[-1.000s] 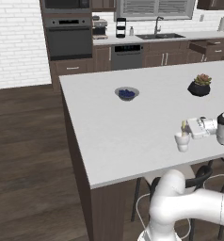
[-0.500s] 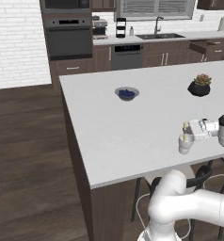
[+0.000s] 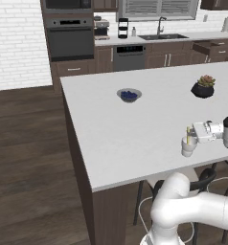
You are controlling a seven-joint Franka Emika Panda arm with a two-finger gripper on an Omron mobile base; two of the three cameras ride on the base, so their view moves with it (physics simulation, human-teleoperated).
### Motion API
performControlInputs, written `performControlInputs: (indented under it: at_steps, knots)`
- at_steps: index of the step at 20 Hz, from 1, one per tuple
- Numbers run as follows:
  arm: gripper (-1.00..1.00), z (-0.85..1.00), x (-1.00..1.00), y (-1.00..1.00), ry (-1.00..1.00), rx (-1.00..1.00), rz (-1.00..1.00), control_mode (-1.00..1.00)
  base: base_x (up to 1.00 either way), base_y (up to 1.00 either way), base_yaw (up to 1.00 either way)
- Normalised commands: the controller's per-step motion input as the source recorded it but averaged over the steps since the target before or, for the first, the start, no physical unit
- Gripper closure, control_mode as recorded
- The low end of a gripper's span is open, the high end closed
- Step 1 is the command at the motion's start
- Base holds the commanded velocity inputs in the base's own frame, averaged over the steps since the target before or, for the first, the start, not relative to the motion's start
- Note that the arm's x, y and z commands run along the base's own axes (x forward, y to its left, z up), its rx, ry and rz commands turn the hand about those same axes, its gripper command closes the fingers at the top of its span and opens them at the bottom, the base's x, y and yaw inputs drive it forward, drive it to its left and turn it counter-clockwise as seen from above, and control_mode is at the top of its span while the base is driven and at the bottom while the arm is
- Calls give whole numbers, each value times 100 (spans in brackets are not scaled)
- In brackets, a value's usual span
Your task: Take a straw from the drawer in front and place it inside the glass cup on the dining counter.
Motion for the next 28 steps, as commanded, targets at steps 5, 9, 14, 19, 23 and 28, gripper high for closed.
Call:
performControlInputs:
  at_steps: [5,9,14,19,23,28]
  knots:
    - [-100,0,-3,0,0,0,0,-100,0,0,0]
    - [-100,3,-18,0,0,0,0,-100,0,0,0]
    - [-100,42,-37,-2,-1,0,-6,-100,0,0,0]
    - [-100,55,-45,-7,-1,0,-11,-100,0,0,0]
    - [-100,13,-32,-1,0,0,-9,-100,0,0,0]
    - [-100,7,-26,-2,0,0,-4,-100,0,0,0]
